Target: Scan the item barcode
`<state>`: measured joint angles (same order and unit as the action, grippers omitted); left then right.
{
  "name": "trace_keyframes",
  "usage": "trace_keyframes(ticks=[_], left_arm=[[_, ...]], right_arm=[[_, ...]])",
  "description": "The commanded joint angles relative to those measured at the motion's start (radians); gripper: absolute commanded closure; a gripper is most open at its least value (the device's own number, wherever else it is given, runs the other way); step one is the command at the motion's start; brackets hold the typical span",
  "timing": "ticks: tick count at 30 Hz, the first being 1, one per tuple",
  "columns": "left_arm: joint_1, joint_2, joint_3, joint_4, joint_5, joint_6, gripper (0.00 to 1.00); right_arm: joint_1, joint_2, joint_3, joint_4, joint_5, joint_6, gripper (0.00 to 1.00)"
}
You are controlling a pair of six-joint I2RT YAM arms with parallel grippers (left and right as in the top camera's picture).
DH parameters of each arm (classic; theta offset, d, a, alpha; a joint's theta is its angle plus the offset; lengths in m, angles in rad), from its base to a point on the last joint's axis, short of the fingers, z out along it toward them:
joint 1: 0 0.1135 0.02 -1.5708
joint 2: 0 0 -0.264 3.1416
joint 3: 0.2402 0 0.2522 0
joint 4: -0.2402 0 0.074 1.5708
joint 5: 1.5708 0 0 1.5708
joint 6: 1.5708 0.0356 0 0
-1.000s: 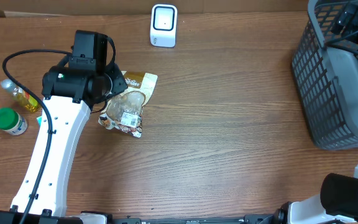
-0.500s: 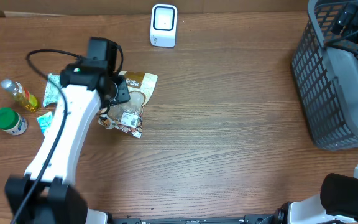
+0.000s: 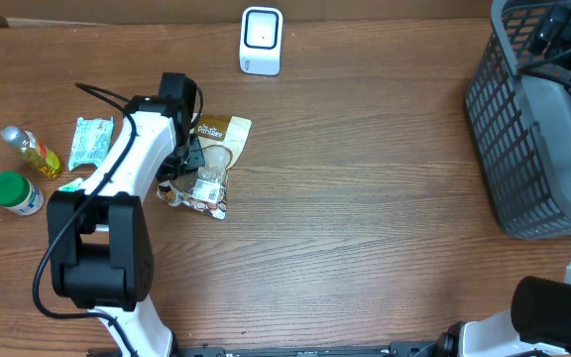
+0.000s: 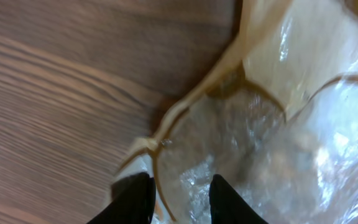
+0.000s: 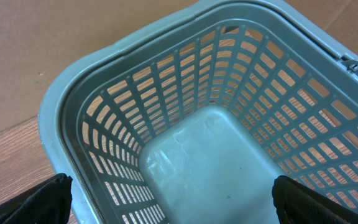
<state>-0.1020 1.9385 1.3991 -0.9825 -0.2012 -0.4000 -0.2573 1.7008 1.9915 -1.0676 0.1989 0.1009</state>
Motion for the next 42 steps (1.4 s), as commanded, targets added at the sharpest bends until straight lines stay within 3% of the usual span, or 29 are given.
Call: trace_keyframes(ticks=[1, 7, 11, 13, 18, 22, 31, 42], left_arm=[[0.002, 0.023, -0.003, -0.030, 0.098, 0.000, 0.69], [-0.001, 0.031, -0.006, -0.152, 0.258, 0.011, 0.81], [-0.004, 0.031, -0.006, -0.196, 0.462, 0.122, 0.80], [-0.003, 0.031, -0.004, -0.198, 0.557, 0.171, 0.89], [0.025, 0.027, 0.079, -0.208, 0.571, 0.172, 0.95], [0.064, 0.026, 0.193, -0.215, 0.491, 0.168, 0.95], [0.113, 0.031, 0.172, 0.020, -0.079, -0.043, 0.91], [0.115, 0.032, -0.064, 0.164, -0.094, -0.061, 0.91]], right_arm=[[0.000, -0.010, 0.018, 0.004, 0.010, 0.004, 0.00], [0.000, -0.010, 0.018, 0.003, 0.010, 0.004, 0.00], [0.000, -0.010, 0.018, 0.004, 0.010, 0.004, 0.00], [0.000, -0.010, 0.018, 0.004, 0.010, 0.004, 0.00], [0.000, -0.010, 0.018, 0.004, 0.010, 0.004, 0.00], [0.000, -0.010, 0.018, 0.004, 0.010, 0.004, 0.00], [0.000, -0.010, 0.018, 0.003, 0.010, 0.004, 0.00], [0.000, -0.010, 0.018, 0.004, 0.010, 0.004, 0.00]])
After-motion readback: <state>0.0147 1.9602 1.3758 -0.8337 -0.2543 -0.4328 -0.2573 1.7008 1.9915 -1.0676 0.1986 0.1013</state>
